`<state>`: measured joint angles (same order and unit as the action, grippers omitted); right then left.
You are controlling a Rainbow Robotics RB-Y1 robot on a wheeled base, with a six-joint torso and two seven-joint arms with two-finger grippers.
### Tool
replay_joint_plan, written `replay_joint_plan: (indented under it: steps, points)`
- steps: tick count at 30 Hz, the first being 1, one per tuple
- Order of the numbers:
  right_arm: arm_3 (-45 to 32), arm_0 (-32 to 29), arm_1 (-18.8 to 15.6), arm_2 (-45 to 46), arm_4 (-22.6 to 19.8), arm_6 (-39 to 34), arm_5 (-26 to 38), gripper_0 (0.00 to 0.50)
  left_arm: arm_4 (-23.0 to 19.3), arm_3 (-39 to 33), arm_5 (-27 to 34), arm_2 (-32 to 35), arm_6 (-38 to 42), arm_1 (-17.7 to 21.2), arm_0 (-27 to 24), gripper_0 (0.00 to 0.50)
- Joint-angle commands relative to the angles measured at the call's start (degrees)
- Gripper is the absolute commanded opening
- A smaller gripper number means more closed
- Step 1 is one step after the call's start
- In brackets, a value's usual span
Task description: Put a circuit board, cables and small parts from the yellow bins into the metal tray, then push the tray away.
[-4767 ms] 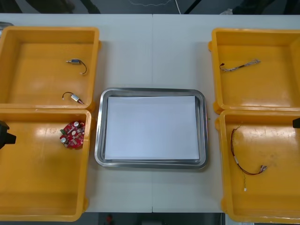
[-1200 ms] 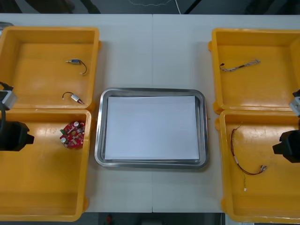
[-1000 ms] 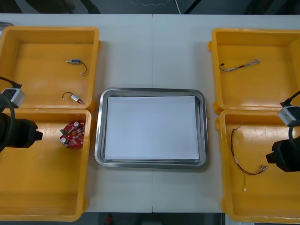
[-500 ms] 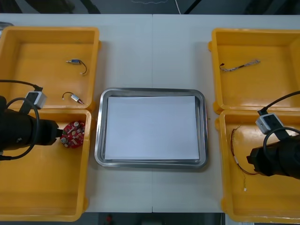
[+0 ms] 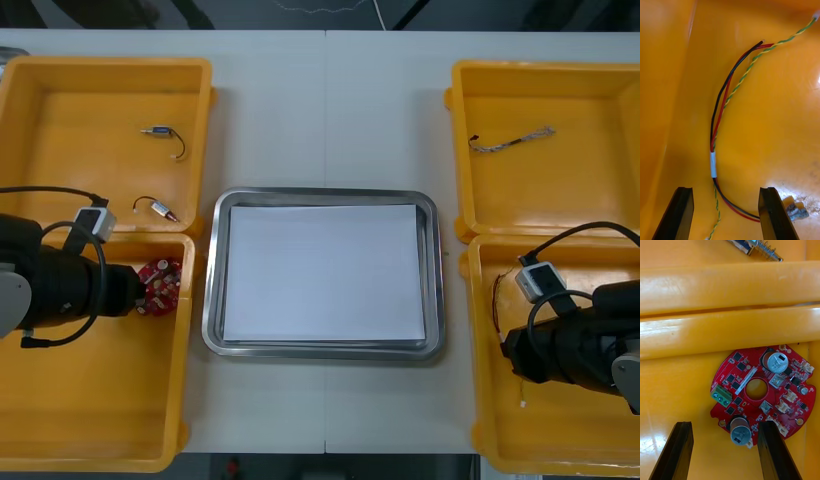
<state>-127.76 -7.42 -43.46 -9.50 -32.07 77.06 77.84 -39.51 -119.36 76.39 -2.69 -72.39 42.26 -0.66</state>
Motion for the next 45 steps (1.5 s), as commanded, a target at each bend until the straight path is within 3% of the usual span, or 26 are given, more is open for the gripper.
replay_joint_plan:
  steps: [1,16,23,24,26,27,28,33,35,36,45]
  points:
    - [1.64,-1.46,-2.16,-1.04,-0.09,3.53,-2.34,0.500,1.45,0.00,-0.98,-1.80,4.53,-0.43,1.36,0.500]
    - [2.26,-2.60,-2.16,-2.98,2.19,3.62,-4.28,0.500,3.30,0.71,-1.86,-3.73,5.68,-0.43,1.45,0.500]
    - [4.98,-2.96,-2.16,-4.56,2.37,3.62,-9.02,0.500,3.56,0.79,-2.65,-4.52,6.56,-0.43,1.45,0.491]
    - [4.98,-2.96,-2.16,-4.56,2.37,3.62,-9.20,0.500,3.74,0.71,-2.74,-4.70,6.64,-0.43,1.36,0.435]
    - [4.98,-2.96,-2.16,-4.74,2.28,3.62,-9.11,0.500,4.00,0.79,-3.09,-5.22,7.08,-0.43,1.45,0.205]
    - [4.98,-3.04,-2.16,-4.74,2.28,3.62,-9.11,0.500,4.27,0.71,-3.35,-5.49,7.43,-0.43,1.45,0.038]
    - [4.98,-3.13,-2.16,-4.82,2.37,3.53,-9.11,0.500,4.35,0.71,-3.53,-5.66,7.52,-0.43,1.36,0.002]
    - [4.98,-3.31,-2.16,-4.91,2.72,3.71,-9.11,0.500,4.71,0.62,-3.97,-5.75,7.96,-0.25,1.45,0.000]
    - [4.98,-3.39,-2.16,-4.91,2.63,3.45,-9.11,0.057,4.62,0.44,-3.97,-5.49,7.87,0.28,1.45,0.000]
    - [4.98,-3.48,-2.16,-4.91,2.63,3.27,-9.11,0.000,4.53,0.35,-3.97,-5.40,7.79,0.54,1.45,0.000]
    - [3.58,-3.48,-2.25,-3.68,2.28,3.27,-8.23,0.000,-0.83,-2.90,1.75,-0.57,7.26,4.41,1.45,0.000]
